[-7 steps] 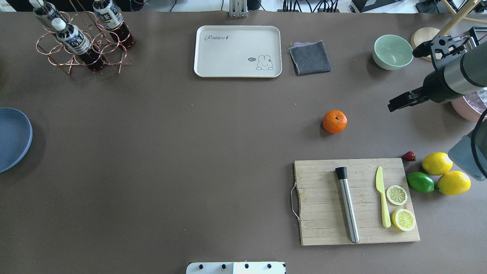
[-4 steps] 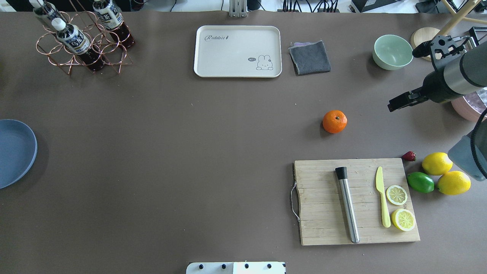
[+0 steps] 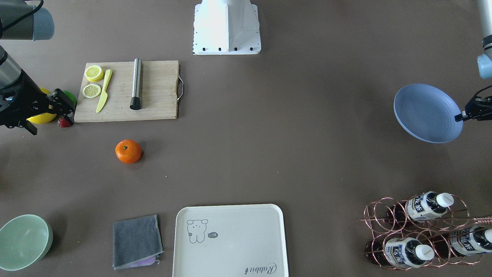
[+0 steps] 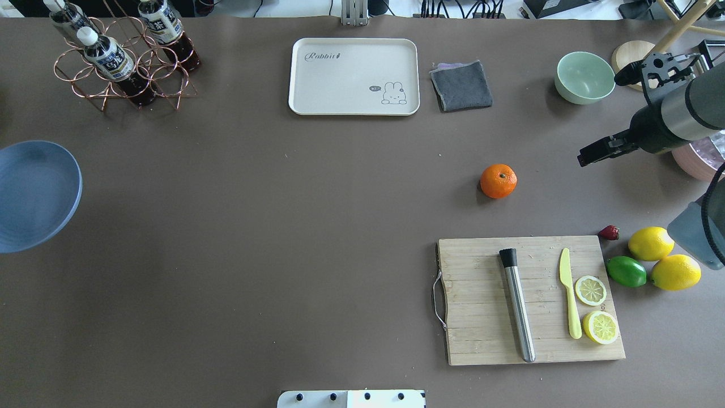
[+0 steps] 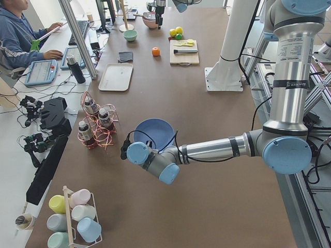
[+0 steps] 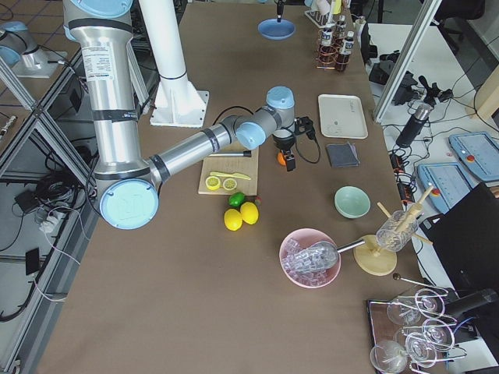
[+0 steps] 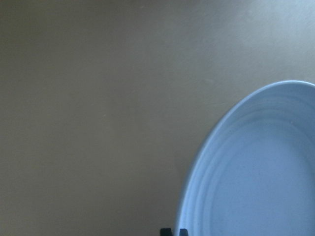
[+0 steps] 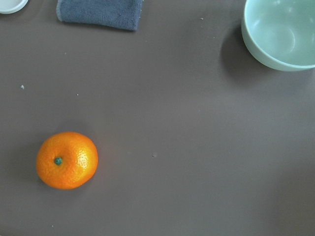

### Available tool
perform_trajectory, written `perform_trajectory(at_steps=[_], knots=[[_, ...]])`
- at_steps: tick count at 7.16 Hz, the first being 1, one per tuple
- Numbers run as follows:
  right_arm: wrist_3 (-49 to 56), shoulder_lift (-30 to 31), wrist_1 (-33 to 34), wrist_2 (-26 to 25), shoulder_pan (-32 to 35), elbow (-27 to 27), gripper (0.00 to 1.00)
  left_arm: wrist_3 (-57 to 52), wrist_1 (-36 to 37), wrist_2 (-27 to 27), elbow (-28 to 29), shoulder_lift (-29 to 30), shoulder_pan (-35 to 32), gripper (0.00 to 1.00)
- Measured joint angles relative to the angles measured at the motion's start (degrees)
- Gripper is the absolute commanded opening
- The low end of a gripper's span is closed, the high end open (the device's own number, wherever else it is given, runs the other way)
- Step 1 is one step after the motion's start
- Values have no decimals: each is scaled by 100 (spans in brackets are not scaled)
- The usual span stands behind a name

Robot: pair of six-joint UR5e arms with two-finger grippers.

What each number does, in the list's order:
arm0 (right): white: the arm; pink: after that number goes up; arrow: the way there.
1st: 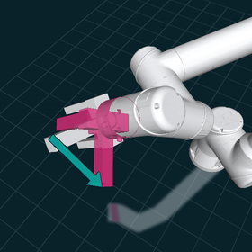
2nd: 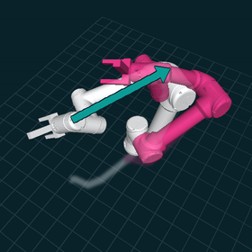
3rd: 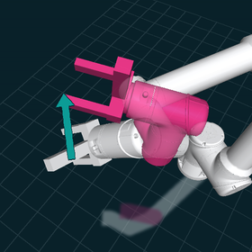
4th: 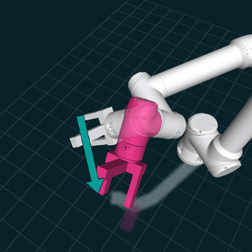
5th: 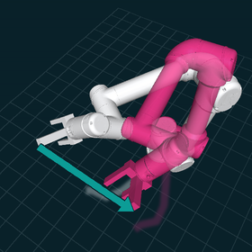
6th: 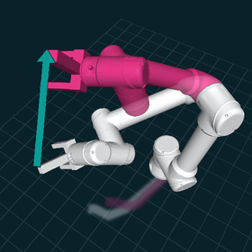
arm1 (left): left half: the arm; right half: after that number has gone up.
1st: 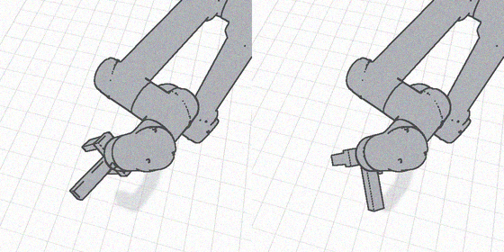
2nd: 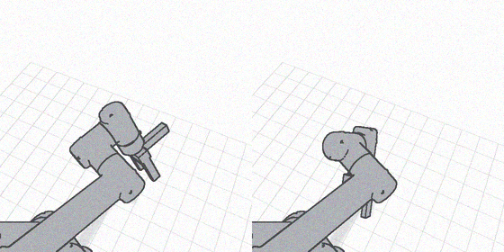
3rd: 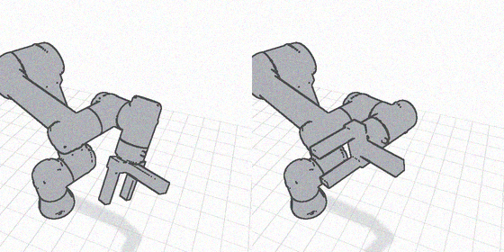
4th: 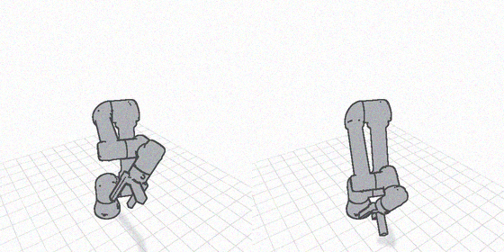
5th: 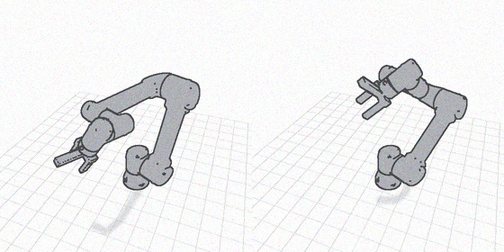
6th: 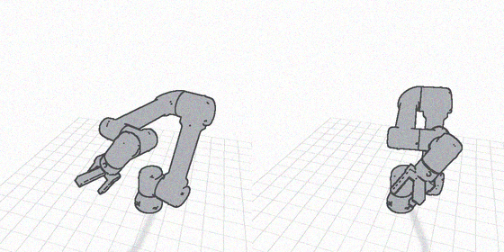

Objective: Pick orange to plate

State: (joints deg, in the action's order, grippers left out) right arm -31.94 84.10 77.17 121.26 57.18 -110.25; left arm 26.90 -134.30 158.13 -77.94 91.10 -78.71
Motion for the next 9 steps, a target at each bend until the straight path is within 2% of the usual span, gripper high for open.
perform_trajectory(at_steps=[2, 4, 6, 9], knots=[[-142, 10, 0, 3, -7, 9, 100, 1845, -186, -288, -1075, 78, 442, 0], [-319, 16, 0, 5, -16, 22, 100, 3569, -241, -1300, -1839, 498, 1506, 0], [-448, 8, 0, 6, -30, 43, 100, 4683, -124, -2493, -1905, 1296, 2802, 0], [-529, -4, 0, 0, -56, 50, 100, 5104, 641, -3884, -1388, 2538, 4144, 0]])
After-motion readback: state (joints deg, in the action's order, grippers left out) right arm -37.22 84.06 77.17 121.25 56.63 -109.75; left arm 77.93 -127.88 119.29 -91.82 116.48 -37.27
